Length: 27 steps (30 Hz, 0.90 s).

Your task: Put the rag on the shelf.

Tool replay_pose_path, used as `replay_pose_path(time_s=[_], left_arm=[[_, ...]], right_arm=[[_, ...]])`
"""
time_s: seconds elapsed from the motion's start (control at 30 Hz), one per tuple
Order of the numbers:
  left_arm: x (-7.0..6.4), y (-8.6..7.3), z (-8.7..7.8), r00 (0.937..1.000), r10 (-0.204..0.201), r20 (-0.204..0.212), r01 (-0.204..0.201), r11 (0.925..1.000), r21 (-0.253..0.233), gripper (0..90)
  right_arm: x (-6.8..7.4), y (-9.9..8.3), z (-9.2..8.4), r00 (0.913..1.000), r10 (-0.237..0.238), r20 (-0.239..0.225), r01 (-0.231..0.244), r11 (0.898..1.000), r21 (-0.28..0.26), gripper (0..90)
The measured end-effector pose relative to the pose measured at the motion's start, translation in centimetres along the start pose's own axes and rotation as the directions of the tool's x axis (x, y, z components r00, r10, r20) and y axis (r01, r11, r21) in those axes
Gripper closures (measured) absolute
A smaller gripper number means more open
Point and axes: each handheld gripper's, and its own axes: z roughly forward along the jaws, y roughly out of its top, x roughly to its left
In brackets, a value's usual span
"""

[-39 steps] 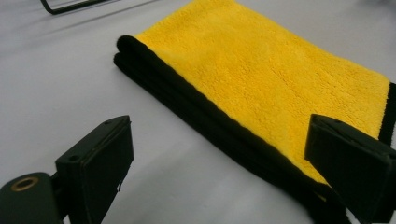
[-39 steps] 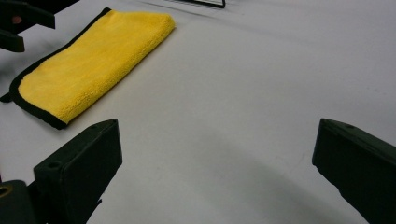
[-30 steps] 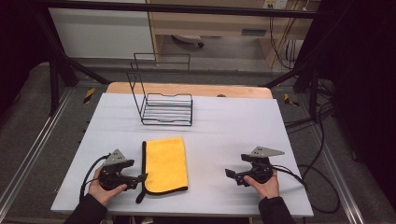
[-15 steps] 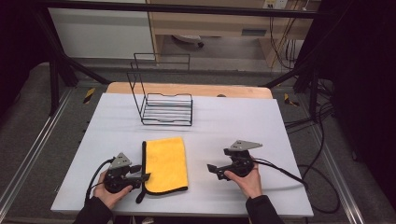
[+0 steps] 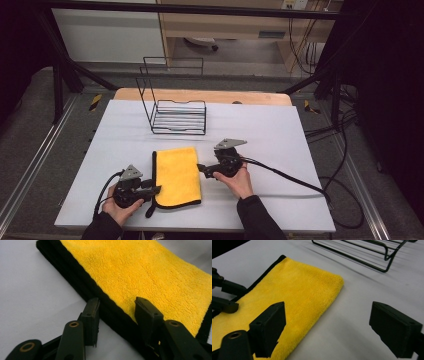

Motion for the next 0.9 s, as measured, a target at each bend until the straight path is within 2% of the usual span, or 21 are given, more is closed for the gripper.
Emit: replay_pose_path(time_s=[0.07,0.2,0.4,0.5,0.67,0.8,0.9], left_arm=[[0.0,0.0,0.0,1.0000,-0.004,-0.001,0.004,1.0000,0.003,56.4],[-0.1,0.0,0.0,0.9999,-0.010,-0.006,0.010,0.9999,0.007,57.7],[-0.2,0.0,0.0,0.9998,-0.018,-0.003,0.018,0.9997,0.015,61.9],[-0.2,0.0,0.0,0.9999,-0.016,0.000,0.016,0.9998,0.015,64.5],[-0.3,0.1,0.0,0.9998,-0.019,0.004,0.019,0.9997,0.017,68.2],[-0.3,0.1,0.1,0.9999,-0.016,0.003,0.016,0.9998,0.015,69.7],[-0.4,0.1,0.1,1.0000,-0.009,-0.001,0.009,0.9998,0.017,70.8]], right_arm=[[0.1,0.4,1.6,0.9999,0.002,-0.013,-0.002,1.000,0.016,22.3],[-0.1,0.6,3.5,0.9997,0.015,-0.018,-0.014,0.999,0.039,32.6],[-0.1,0.5,5.3,0.9998,0.017,-0.012,-0.016,0.996,0.087,48.8],[-0.2,0.6,5.7,0.9988,0.045,-0.020,-0.043,0.995,0.085,55.9],[-0.4,0.6,6.0,0.9967,0.075,-0.029,-0.072,0.992,0.100,60.3],[-0.6,0.8,6.0,0.9972,0.068,-0.033,-0.064,0.992,0.105,61.5],[-0.7,0.9,5.9,0.9978,0.065,-0.008,-0.064,0.993,0.097,61.7]])
